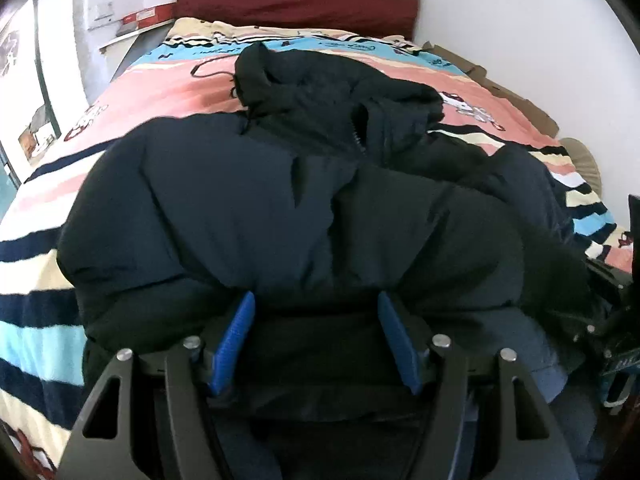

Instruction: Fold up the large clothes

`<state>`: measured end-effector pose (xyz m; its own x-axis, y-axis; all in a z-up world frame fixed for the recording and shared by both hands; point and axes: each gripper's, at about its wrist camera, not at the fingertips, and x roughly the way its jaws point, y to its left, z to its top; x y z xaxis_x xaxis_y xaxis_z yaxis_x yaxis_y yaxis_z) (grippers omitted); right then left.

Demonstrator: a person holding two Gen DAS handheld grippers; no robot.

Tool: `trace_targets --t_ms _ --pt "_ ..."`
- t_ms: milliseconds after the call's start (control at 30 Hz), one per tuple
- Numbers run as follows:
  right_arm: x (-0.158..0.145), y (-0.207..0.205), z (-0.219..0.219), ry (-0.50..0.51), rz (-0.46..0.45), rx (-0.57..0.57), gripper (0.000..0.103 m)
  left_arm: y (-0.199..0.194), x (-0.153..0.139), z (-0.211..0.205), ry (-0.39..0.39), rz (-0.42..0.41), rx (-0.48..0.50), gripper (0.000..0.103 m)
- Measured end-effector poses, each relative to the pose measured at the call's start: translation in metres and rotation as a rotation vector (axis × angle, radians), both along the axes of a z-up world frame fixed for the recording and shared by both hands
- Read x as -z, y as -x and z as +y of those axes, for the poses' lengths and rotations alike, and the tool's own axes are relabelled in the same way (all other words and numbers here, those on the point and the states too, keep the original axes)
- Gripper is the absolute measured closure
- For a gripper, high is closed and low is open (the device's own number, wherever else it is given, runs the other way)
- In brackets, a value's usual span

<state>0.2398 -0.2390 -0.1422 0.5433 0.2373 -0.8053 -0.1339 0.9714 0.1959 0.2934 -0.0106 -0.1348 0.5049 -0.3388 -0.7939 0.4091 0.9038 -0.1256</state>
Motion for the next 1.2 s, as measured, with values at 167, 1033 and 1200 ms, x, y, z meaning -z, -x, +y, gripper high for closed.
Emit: trace_targets --t_ms 167,1033,1200 --pt "0.012 -0.003 0.003 -0.002 0.01 0.003 0.01 0.004 0.007 0.0 -0.014 -0.004 -0.015 0.04" --pt "-0.056 0.089 -0.005 0.061 -0.038 0.166 0.01 0.105 -0.073 0.042 0.029 -0.079 -0.102 0.04" --pt "-0.076 0.135 -0.021 0.083 -0.064 0.226 0.01 0.131 -0.085 0.077 0.069 -0.079 -0.13 0.04"
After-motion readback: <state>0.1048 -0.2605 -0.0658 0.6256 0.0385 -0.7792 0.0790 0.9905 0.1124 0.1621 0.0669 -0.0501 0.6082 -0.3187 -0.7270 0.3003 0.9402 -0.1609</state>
